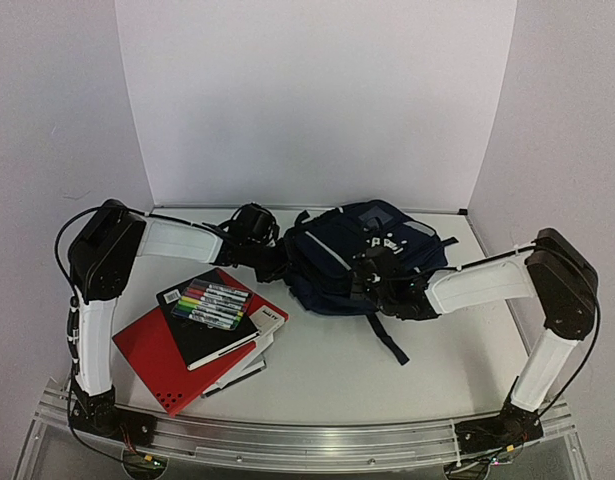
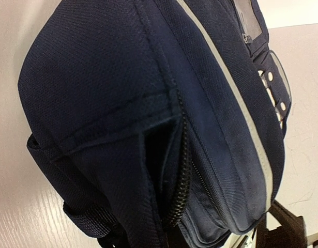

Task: Pack the student bag
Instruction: Zip the student bag at the center of the board.

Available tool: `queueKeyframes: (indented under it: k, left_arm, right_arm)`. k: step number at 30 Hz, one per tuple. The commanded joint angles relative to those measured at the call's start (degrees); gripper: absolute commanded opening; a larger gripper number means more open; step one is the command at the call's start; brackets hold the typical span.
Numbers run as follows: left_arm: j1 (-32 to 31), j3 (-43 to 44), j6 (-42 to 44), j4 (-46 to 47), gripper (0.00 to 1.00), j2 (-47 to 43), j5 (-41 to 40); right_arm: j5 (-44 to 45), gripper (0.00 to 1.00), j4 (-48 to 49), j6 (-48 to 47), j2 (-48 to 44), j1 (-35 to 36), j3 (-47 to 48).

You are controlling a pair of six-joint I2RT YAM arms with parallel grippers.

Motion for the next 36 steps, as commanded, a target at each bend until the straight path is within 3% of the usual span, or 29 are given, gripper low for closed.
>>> queueKeyframes:
  k: [1, 7, 12, 19, 23, 29, 36]
  left_arm:
    - [-6.8, 0.8, 3.5, 0.7, 0.00, -3.1, 2.1]
    - [-9.5, -0.7, 3.3, -0.2, 0.00, -3.5, -0.7]
    - [-9.7, 1.2, 1.5, 2.0, 0.00, -1.9, 0.1]
    - [-9.7, 5.0, 2.1, 2.0, 0.00, 0.0, 0.0]
    - [-9.5, 5.0, 4.0, -0.1, 0.00, -1.2, -3.4]
    - [-6.3, -0.9, 4.0, 0.0, 0.00, -5.4, -4.8]
    - [-3.1, -4.9, 5.8, 1.9, 0.00, -7.9, -0.6]
  right_arm:
    - [-0.8, 0.00, 5.8, 2.6, -2.7, 1.0, 10.1]
    - [-4.0, 0.00, 2.2, 1.2, 1.5, -1.1, 13.0]
    - [-11.6, 0.00, 12.1, -4.7, 2.4, -0.4, 6.2]
    - [-18.4, 0.06, 16.9, -2.1, 1.4, 0.8, 0.7]
    - [-20.2, 0.13, 16.7, 0.0, -0.1, 1.0, -1.3]
    - [-20.4, 0.37, 13.0, -0.8, -7.5, 0.8, -4.9]
    - [-26.4, 0.35, 4.7, -4.0, -10.3, -5.5, -4.4]
